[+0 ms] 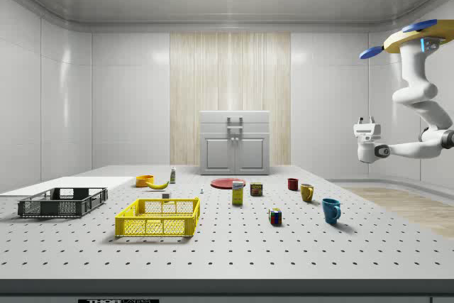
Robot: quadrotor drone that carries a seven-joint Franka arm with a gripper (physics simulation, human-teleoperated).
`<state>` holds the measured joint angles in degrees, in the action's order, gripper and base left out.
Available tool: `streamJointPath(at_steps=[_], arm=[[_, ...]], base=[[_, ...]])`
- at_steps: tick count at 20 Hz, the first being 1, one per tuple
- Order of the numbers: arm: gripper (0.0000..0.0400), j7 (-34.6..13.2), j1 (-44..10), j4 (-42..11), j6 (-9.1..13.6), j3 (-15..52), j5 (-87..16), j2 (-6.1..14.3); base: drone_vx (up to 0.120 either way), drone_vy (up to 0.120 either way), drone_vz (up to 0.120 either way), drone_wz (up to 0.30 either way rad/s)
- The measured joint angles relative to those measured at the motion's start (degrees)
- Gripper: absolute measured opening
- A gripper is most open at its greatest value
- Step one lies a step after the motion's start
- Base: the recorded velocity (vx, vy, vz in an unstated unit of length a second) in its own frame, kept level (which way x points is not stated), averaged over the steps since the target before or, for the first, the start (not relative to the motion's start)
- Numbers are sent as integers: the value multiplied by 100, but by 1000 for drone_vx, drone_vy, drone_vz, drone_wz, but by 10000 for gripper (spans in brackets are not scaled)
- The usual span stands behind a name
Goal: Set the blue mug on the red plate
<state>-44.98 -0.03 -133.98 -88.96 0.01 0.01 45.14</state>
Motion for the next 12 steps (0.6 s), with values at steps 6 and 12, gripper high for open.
streamJointPath(at_steps=[6, 12], arm=[[400, 9, -16, 733, 561, 8, 6, -145], [400, 13, -26, 1351, 927, 14, 10, -370]], base=[[93, 93, 0, 0], [120, 120, 0, 0]])
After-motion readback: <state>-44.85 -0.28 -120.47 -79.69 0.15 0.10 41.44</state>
